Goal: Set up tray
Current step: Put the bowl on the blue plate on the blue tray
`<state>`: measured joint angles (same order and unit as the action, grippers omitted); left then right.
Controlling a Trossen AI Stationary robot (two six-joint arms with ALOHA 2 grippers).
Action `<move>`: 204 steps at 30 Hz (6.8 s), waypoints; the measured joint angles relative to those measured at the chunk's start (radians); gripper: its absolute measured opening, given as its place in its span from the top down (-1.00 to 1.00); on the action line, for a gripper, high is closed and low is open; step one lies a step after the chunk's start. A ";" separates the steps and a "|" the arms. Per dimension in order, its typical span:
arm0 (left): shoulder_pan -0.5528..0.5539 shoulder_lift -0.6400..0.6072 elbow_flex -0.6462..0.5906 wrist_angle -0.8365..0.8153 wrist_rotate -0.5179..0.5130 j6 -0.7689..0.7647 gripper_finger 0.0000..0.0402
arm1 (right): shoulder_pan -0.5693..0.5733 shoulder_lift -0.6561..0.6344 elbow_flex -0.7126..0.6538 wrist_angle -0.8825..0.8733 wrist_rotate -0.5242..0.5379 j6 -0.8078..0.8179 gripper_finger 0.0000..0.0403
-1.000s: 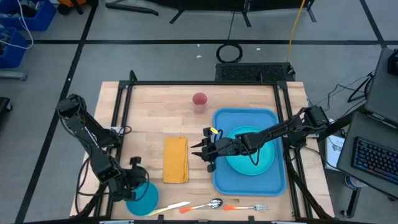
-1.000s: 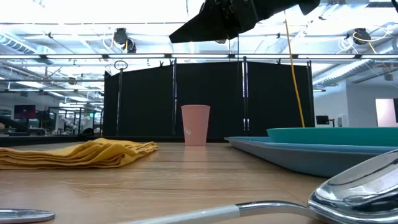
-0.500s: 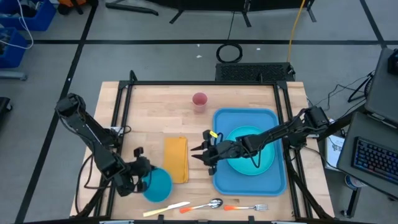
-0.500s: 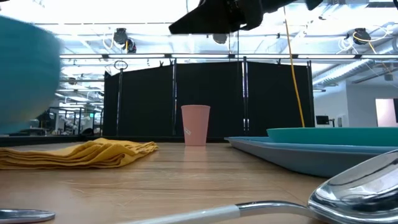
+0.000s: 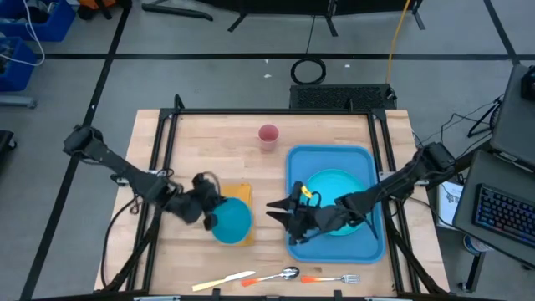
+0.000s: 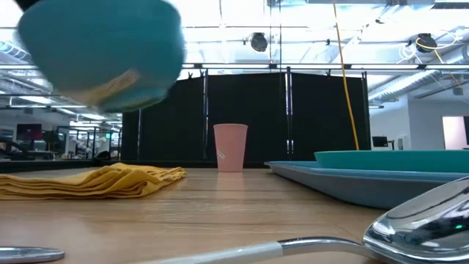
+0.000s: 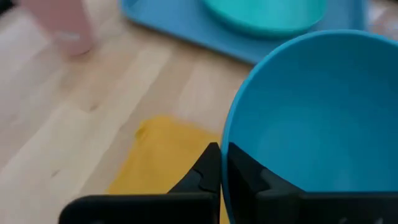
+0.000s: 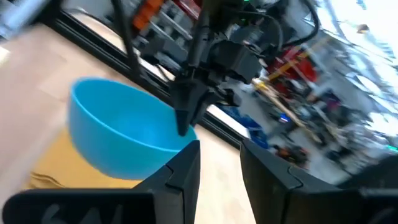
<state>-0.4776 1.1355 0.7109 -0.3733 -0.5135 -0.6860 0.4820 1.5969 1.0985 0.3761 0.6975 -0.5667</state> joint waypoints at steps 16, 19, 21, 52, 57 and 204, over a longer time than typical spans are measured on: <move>0.522 0.077 0.000 0.301 0.541 0.188 0.96 | 0.114 -0.002 0.000 0.103 0.302 -0.122 0.48; 0.566 0.113 0.000 0.369 0.615 0.197 0.96 | 0.132 -0.002 0.000 0.138 0.302 -0.139 0.51; 0.582 0.141 0.000 0.405 0.645 0.204 0.96 | 0.142 -0.002 0.000 0.147 0.304 -0.153 0.54; 0.646 0.813 0.812 0.077 0.767 0.394 0.96 | 0.385 -0.039 0.001 0.196 0.488 -0.224 0.98; 0.648 0.894 0.915 0.064 0.766 0.403 0.96 | 0.436 -0.039 0.001 0.240 0.485 -0.239 0.99; 0.593 0.995 1.143 -0.448 0.312 0.657 0.34 | 0.530 -0.039 0.000 0.012 0.825 0.167 1.00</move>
<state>0.1150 2.1301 1.8544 -0.8213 -0.2011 -0.0294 1.0118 1.5578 1.0985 0.3881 1.5230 -0.4000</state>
